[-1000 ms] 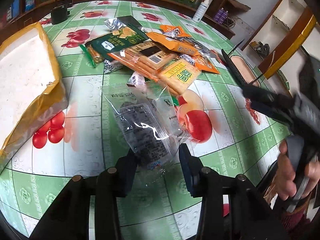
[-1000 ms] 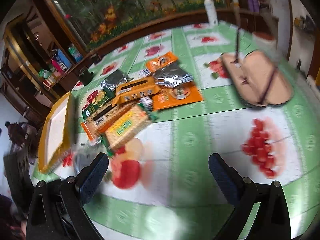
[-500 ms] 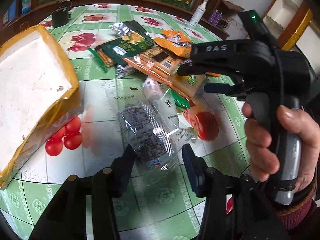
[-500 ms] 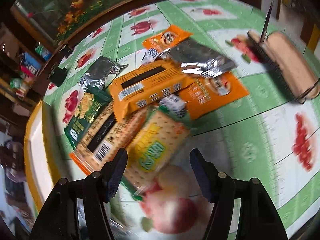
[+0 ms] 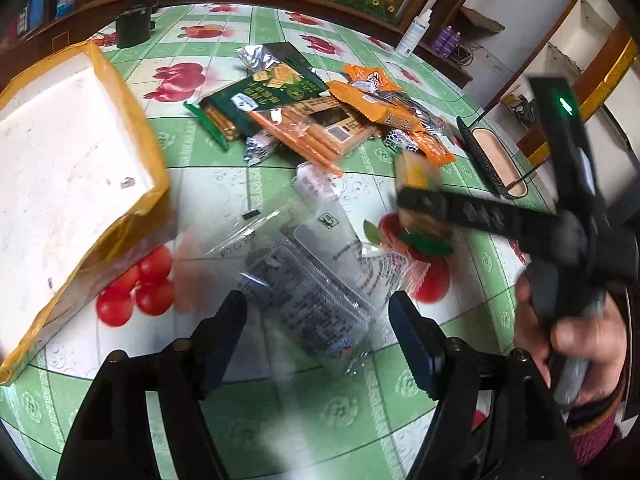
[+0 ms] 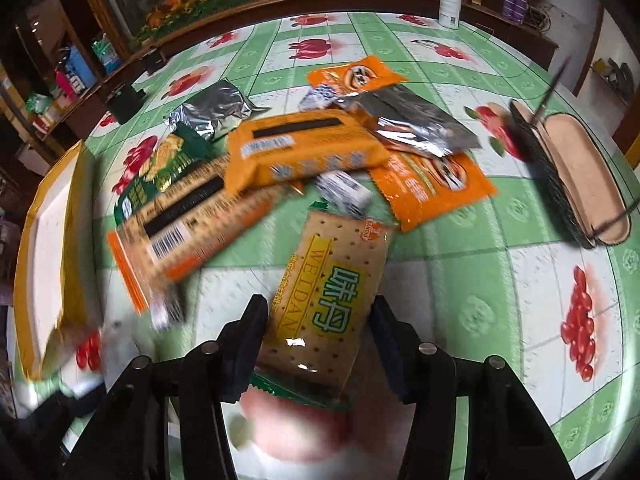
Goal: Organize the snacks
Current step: 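Carry the clear bag with the left tool while the right tool carries the WEIDAN pack toward the box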
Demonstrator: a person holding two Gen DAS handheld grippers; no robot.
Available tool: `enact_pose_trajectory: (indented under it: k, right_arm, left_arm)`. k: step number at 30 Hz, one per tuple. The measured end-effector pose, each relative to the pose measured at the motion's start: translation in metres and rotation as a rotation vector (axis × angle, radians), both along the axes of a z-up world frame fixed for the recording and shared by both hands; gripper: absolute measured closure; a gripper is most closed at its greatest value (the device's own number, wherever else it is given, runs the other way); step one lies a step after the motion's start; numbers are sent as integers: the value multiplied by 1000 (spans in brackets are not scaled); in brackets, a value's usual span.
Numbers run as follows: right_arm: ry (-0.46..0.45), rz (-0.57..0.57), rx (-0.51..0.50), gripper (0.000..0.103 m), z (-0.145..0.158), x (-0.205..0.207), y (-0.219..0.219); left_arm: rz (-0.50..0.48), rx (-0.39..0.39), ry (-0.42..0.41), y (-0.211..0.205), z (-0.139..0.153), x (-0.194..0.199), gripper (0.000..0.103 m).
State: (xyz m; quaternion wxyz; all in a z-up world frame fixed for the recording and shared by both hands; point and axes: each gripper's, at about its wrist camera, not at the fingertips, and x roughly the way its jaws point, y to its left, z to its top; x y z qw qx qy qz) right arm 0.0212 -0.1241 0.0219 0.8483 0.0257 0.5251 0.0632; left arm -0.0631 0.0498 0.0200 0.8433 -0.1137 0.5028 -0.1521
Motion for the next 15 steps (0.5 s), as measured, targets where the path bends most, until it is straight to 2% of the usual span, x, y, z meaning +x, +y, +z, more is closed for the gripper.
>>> enact_pose_trajectory:
  k: [5, 9, 11, 12, 14, 15]
  right_arm:
    - [-28, 30, 10, 47, 0, -19, -12]
    - [-48, 47, 43, 47, -2, -29, -22]
    - [-61, 54, 60, 48, -2, -32, -25]
    - [-67, 59, 64, 48, -2, -34, -25]
    - [-72, 67, 77, 48, -2, -38, -26]
    - [-73, 72, 87, 48, -3, -38, -25]
  left_arm:
    - [25, -30, 33, -7, 0, 9, 21]
    - [20, 2, 28, -12, 0, 11, 14]
    - [19, 28, -5, -17, -1, 13, 13]
    - [22, 27, -21, -17, -1, 13, 18]
    - [20, 47, -76, -20, -2, 15, 34]
    - [18, 87, -106, -24, -3, 16, 48]
